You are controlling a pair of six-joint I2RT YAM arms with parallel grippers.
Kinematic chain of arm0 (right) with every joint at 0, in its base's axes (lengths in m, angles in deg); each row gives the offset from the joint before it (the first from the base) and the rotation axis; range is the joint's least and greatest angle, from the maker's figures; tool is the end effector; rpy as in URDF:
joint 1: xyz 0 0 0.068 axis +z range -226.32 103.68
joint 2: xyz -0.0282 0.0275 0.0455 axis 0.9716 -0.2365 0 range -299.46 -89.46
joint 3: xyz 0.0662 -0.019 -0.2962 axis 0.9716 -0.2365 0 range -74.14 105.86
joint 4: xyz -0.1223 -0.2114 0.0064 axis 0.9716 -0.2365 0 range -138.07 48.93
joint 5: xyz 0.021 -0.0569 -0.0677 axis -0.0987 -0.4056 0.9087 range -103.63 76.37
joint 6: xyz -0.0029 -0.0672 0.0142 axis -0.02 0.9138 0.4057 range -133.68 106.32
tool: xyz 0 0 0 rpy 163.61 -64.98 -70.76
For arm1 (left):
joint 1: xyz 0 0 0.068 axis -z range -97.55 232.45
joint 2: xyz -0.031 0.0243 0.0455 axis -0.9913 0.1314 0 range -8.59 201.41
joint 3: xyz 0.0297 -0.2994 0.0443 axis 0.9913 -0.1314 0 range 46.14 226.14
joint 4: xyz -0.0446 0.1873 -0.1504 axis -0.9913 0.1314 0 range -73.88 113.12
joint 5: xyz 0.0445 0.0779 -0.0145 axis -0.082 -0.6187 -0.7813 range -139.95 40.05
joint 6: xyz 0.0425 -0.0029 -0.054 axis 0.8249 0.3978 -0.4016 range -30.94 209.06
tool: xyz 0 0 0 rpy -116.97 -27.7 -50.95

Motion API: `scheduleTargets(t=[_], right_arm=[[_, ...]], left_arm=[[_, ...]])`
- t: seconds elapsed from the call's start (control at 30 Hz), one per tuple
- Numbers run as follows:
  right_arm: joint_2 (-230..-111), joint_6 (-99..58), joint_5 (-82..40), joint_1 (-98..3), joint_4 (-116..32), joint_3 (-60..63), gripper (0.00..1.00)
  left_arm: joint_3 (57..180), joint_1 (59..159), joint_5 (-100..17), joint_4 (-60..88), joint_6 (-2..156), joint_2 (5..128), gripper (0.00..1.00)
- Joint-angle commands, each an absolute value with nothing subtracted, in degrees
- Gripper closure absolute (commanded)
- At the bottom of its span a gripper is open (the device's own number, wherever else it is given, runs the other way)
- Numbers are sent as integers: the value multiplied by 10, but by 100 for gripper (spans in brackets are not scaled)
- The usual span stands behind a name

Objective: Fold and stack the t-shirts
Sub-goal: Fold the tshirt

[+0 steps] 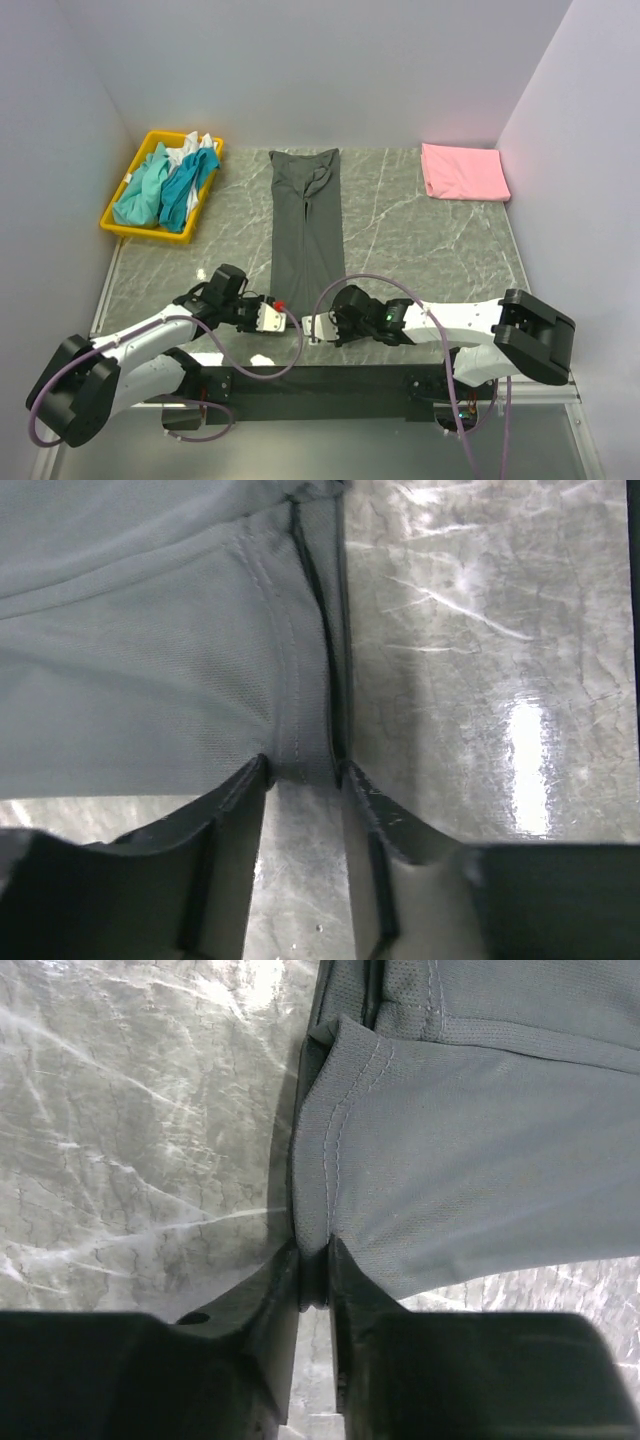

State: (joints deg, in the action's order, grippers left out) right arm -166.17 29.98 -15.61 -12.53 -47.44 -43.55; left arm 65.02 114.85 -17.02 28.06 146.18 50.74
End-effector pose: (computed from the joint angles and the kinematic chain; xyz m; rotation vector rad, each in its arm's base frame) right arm 0.1003 0.2083 0.1773 -2.0210 1.4650 0.1907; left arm 0.1139 -0.1079 0.1713 1.8158 1.4964 -0.5052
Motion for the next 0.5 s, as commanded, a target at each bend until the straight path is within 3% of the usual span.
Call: scheduleTargets(t=[0.0, 0.1, 0.23, 0.47], right_arm=[[-1672, 300, -150, -121, -469, -448, 78], [-1680, 292, -147, -121, -470, -439, 86], [-1680, 284, -151, -121, -485, -428, 100], [-1621, 227, -185, -120, -572, -382, 100]], left_arm=[[650, 1157, -175, 272, 1479, 528, 61], [649, 1160, -178, 269, 1482, 530, 66], [650, 1172, -181, 282, 1483, 526, 89], [678, 1174, -148, 376, 1472, 470, 99]])
